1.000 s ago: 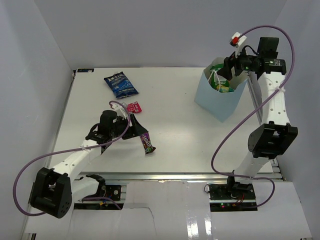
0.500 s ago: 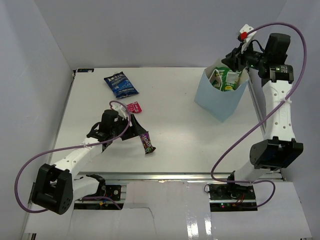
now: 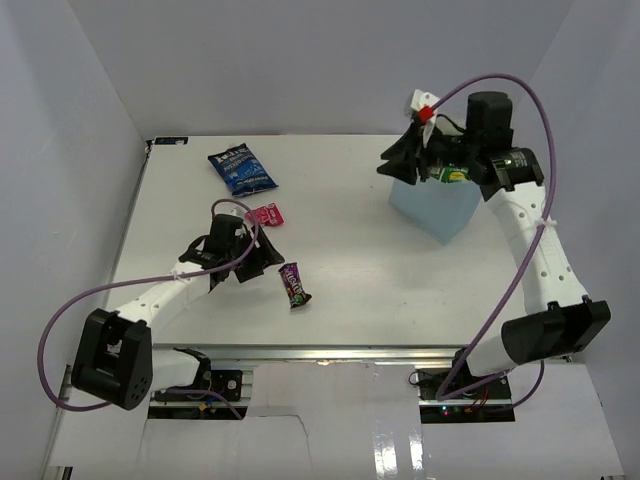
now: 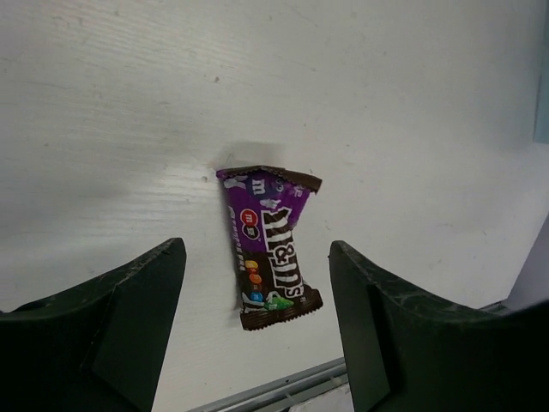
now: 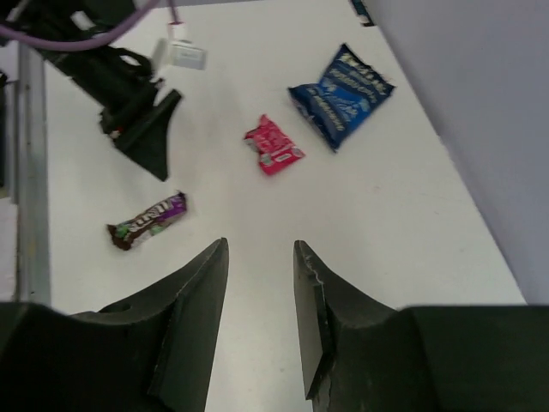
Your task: Place the snacks into the paper bag
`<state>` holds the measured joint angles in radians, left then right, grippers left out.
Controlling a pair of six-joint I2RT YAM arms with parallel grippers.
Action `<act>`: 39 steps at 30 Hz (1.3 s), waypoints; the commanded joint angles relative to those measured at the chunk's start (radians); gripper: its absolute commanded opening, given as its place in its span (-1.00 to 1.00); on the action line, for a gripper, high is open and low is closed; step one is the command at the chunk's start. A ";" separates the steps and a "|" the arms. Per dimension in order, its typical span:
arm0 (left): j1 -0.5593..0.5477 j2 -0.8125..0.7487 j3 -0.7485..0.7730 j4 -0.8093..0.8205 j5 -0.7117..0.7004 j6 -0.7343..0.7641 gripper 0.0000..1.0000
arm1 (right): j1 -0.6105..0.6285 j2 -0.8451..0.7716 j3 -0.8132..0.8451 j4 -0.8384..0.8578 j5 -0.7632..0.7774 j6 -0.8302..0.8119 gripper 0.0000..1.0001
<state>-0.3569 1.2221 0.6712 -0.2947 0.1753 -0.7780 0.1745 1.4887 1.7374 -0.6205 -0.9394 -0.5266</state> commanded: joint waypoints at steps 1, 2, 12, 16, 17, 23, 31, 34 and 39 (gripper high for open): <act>-0.001 0.045 0.085 -0.090 -0.088 -0.044 0.56 | 0.121 -0.042 -0.114 0.005 0.091 0.010 -0.14; -0.001 0.048 0.102 -0.101 -0.143 -0.032 0.56 | 0.147 -0.041 -0.140 0.004 0.114 0.016 -0.14; 0.200 0.253 0.422 -0.156 -0.232 0.045 0.66 | 0.413 0.088 -0.349 0.080 0.338 0.217 -0.11; 0.288 0.454 0.622 -0.164 -0.122 -0.016 0.65 | 0.422 0.102 -0.355 0.093 0.317 0.232 -0.10; 0.298 0.538 0.707 -0.164 -0.109 -0.029 0.65 | 0.421 0.099 -0.358 0.096 0.315 0.229 -0.08; 0.355 0.816 1.019 -0.237 -0.077 -0.072 0.61 | 0.419 0.070 -0.389 0.096 0.321 0.208 -0.05; 0.406 1.105 1.383 -0.368 -0.094 -0.007 0.59 | 0.390 0.076 -0.397 0.094 0.304 0.197 -0.02; 0.409 1.128 1.390 -0.374 -0.097 0.025 0.58 | 0.384 0.082 -0.386 0.091 0.295 0.194 -0.01; 0.411 1.163 1.397 -0.342 -0.001 0.063 0.57 | 0.378 0.104 -0.369 0.087 0.280 0.185 0.00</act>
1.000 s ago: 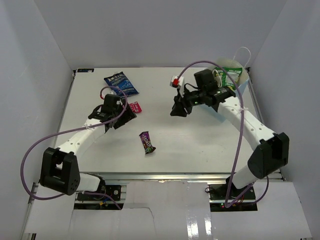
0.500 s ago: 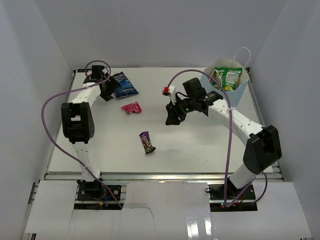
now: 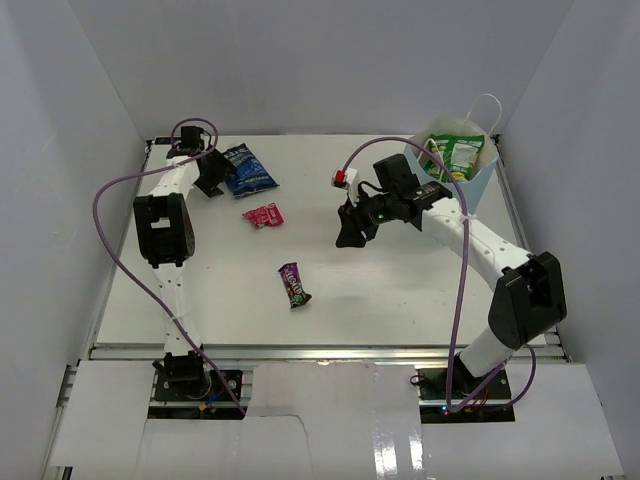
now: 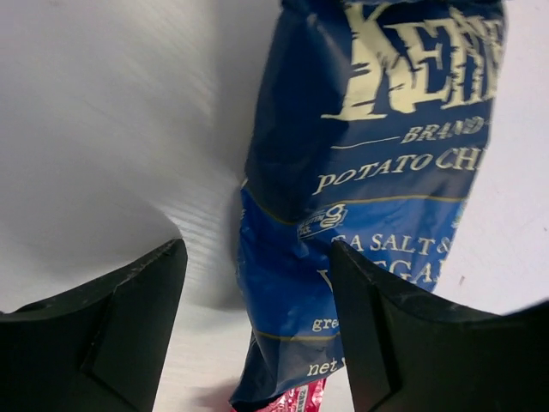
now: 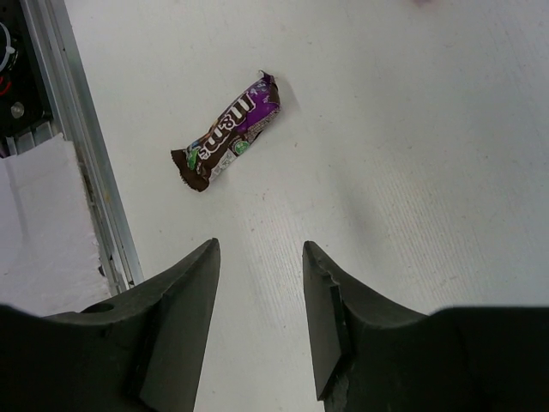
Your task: Place the snacks into the paper bag
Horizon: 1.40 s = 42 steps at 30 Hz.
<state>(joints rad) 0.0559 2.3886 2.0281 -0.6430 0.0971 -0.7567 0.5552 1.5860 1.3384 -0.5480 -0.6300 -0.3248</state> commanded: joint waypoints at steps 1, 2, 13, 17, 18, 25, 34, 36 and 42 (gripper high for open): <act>-0.002 0.000 0.038 0.015 0.096 0.052 0.53 | -0.003 0.008 0.041 0.011 -0.030 -0.019 0.00; -0.002 0.004 0.038 0.022 0.108 0.053 0.52 | -0.005 0.012 0.045 0.010 -0.033 -0.025 0.00; -0.002 -0.012 -0.080 0.123 0.242 0.045 -0.37 | -0.006 0.019 0.080 -0.003 -0.057 -0.034 0.00; -0.002 -0.054 -0.137 0.180 0.280 0.056 -0.81 | -0.006 0.016 0.087 -0.006 -0.062 -0.046 0.00; -0.002 -0.066 -0.149 0.202 0.286 0.063 -0.89 | -0.006 0.014 0.088 -0.007 -0.063 -0.046 0.00; -0.002 -0.230 -0.353 0.354 0.392 0.088 -1.00 | -0.005 0.002 0.087 -0.018 -0.091 -0.075 0.01; -0.002 -0.462 -0.634 0.482 0.630 0.039 -1.00 | -0.001 0.058 0.136 -0.021 -0.135 -0.119 0.01; -0.007 -0.506 -0.693 0.497 0.656 0.014 -1.00 | 0.005 0.080 0.171 -0.015 -0.123 -0.117 0.02; -0.056 -0.604 -0.839 0.510 0.708 -0.049 -1.00 | 0.084 0.111 0.176 0.098 0.025 -0.258 0.45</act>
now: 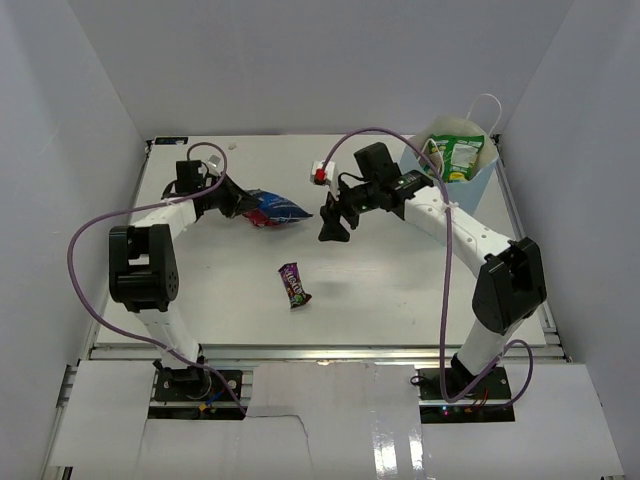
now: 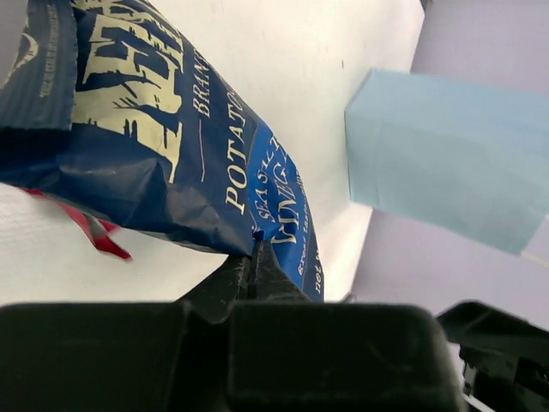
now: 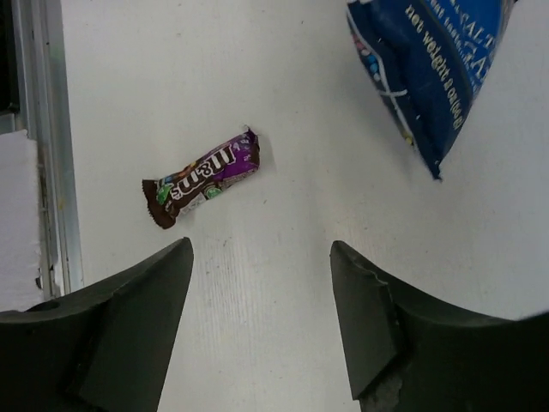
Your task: Place the snacks into the paper bag
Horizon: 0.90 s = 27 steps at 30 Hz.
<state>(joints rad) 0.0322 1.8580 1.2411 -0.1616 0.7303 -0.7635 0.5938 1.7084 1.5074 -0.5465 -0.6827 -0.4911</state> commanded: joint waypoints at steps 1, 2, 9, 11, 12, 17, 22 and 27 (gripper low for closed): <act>-0.057 -0.104 -0.096 0.030 0.077 -0.048 -1.00 | 0.075 -0.024 -0.006 0.130 0.113 -0.113 0.56; -0.075 -0.118 -0.118 0.034 0.077 -0.056 -1.00 | 0.092 -0.029 -0.022 0.175 0.189 -0.110 0.64; -0.164 -0.217 -0.250 0.103 0.032 -0.120 -1.00 | 0.274 -0.015 -0.039 0.368 0.506 -0.001 0.97; -0.186 -0.229 -0.262 0.114 0.023 -0.143 -1.00 | 0.333 -0.004 -0.053 0.384 0.654 0.051 0.96; -0.192 -0.241 -0.273 0.125 0.021 -0.149 -1.00 | 0.351 0.003 -0.058 0.390 0.717 0.090 0.96; -0.213 -0.267 -0.293 0.152 0.011 -0.188 -1.00 | 0.412 0.030 -0.095 0.404 0.946 0.172 0.93; -0.232 -0.275 -0.301 0.154 0.014 -0.201 -1.00 | 0.428 0.052 -0.113 0.413 1.009 0.203 0.93; -0.242 -0.281 -0.299 0.186 0.017 -0.215 -1.00 | 0.429 0.126 -0.084 0.399 1.057 0.209 0.96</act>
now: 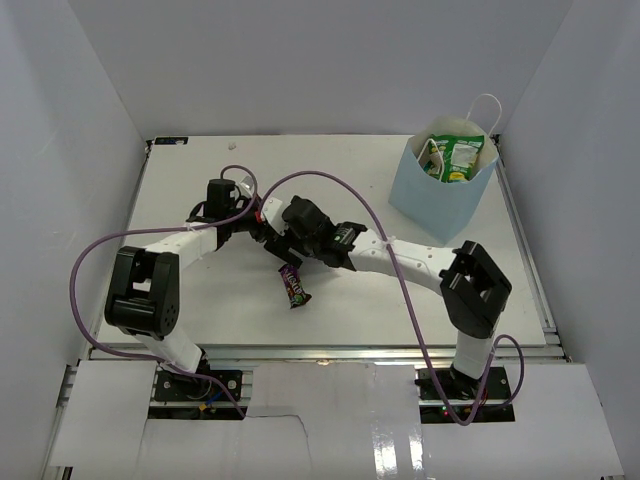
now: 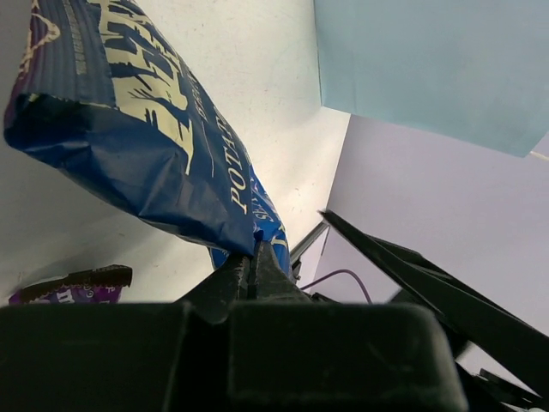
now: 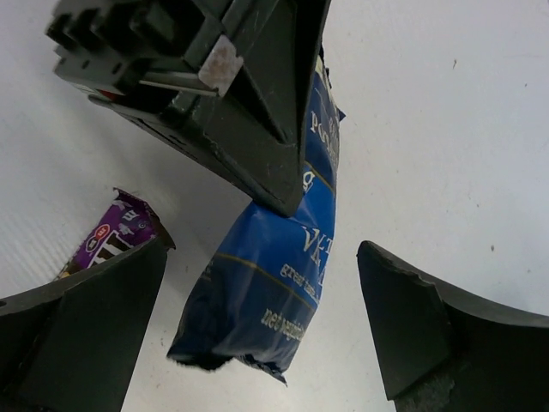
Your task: Place the snacks into the paper bag
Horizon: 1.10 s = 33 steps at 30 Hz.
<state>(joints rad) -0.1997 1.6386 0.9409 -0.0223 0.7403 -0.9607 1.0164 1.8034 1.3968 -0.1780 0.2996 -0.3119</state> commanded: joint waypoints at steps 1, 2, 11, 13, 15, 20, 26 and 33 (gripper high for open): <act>-0.012 -0.065 -0.001 0.048 0.008 -0.021 -1.00 | 0.007 0.039 0.030 0.029 0.079 0.039 0.96; -0.014 -0.071 -0.002 0.050 0.008 -0.023 -1.00 | 0.007 0.045 0.033 0.028 0.079 0.043 0.99; -0.015 -0.111 -0.024 0.058 -0.001 -0.044 -1.00 | 0.001 0.048 0.019 0.014 0.084 0.091 0.28; -0.014 -0.117 -0.025 0.058 -0.005 -0.047 -1.00 | -0.002 0.040 0.010 0.015 0.073 0.091 0.13; -0.014 -0.123 -0.025 0.058 -0.013 -0.050 -1.00 | -0.013 0.033 0.004 0.011 0.062 0.097 -0.11; -0.012 -0.141 -0.004 0.028 -0.051 -0.041 -0.62 | -0.045 0.010 0.001 -0.009 0.006 0.115 -0.56; 0.026 -0.210 0.047 -0.068 -0.107 0.031 -0.18 | -0.093 -0.056 -0.018 -0.018 -0.132 0.111 -0.80; 0.101 -0.356 0.107 -0.169 -0.214 0.195 0.18 | -0.206 -0.124 0.001 -0.078 -0.459 0.048 -0.85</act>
<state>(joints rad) -0.1219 1.3769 0.9962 -0.1387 0.5957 -0.8688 0.8566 1.7401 1.3682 -0.2371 0.0349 -0.2268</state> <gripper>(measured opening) 0.581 0.087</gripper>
